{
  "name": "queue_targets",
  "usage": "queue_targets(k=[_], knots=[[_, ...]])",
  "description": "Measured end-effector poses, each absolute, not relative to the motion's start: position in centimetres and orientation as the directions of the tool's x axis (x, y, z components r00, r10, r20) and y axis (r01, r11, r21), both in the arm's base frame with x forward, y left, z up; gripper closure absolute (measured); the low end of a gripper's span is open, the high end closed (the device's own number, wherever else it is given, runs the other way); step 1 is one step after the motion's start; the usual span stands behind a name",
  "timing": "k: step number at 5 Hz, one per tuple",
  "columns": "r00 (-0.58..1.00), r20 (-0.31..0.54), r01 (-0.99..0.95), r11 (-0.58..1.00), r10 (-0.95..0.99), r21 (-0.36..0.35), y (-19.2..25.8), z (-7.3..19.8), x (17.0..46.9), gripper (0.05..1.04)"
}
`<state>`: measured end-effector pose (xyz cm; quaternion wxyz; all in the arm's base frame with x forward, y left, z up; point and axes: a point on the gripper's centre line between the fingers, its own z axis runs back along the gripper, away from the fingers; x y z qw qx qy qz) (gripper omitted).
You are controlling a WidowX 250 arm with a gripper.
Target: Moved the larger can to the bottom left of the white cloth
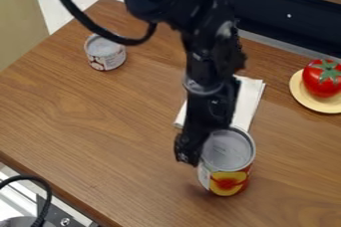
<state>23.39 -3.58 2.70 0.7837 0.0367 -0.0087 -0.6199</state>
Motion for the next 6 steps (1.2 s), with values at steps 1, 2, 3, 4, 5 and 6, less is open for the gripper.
queue_targets(k=[1,2,3,4,5,6], knots=[[0.263,-0.028,0.961,0.259,-0.964,0.091,-2.4,3.7,23.9,0.087],[0.298,-0.037,0.951,0.293,-0.954,0.096,-1.2,4.2,24.5,0.087],[0.454,-0.047,0.881,0.44,-0.89,0.175,0.6,4.7,26.0,0.087],[0.655,0.035,0.742,0.652,-0.754,0.158,2.5,5.2,27.1,0.087],[0.822,0.124,0.548,0.831,-0.556,0.096,3.9,5.6,27.4,0.087],[0.933,0.15,0.32,0.945,-0.327,0.071,5.3,5.6,27.6,0.087]])
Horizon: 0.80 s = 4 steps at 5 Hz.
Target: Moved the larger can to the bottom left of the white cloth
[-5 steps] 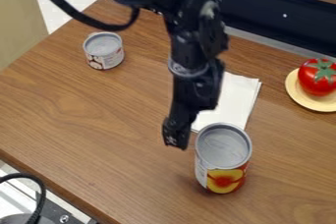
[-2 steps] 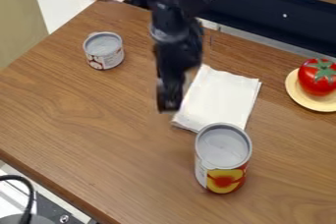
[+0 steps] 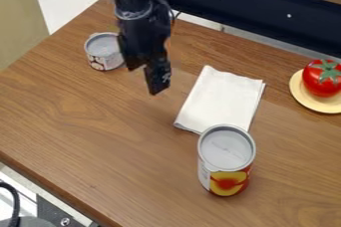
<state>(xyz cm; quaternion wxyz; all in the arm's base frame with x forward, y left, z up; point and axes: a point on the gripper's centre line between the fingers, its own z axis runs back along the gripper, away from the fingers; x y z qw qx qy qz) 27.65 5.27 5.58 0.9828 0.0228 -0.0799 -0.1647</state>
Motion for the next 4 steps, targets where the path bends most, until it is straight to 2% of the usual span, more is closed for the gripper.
queue_targets(k=[1,2,3,4], knots=[[0.978,0.186,0.079,0.994,-0.093,0.079,6.9,5.6,27.8,0.087],[0.984,0.177,-0.048,0.993,0.029,0.104,8.7,5.4,27.3,0.087],[0.986,0.149,-0.084,0.994,0.073,0.067,10.6,5.4,27.2,0.087],[0.987,0.139,-0.092,0.994,0.083,0.062,11.9,5.5,26.6,0.087]])
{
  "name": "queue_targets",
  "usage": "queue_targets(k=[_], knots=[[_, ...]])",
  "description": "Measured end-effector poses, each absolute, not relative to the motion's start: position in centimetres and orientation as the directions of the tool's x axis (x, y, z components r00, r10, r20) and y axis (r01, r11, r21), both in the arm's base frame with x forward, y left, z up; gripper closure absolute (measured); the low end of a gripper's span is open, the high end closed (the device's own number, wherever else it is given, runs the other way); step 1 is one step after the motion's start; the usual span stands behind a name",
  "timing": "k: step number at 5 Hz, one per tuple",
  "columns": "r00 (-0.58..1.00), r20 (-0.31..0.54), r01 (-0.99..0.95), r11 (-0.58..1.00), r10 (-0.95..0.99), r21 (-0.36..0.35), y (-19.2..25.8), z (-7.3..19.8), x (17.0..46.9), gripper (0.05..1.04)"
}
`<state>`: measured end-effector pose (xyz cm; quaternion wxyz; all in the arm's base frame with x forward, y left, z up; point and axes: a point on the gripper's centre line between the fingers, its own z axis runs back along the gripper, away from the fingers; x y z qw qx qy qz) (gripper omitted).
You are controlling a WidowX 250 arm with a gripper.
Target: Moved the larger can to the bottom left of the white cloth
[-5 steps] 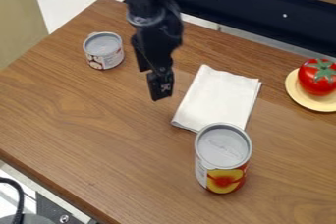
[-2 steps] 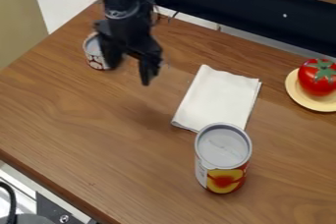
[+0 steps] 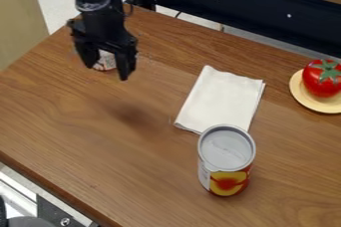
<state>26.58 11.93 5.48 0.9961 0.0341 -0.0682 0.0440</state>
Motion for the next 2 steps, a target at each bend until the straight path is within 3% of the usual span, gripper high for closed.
queue_targets(k=[2], knots=[[0.988,0.098,-0.118,0.993,0.115,0.021,15.0,5.7,26.8,0.087]])
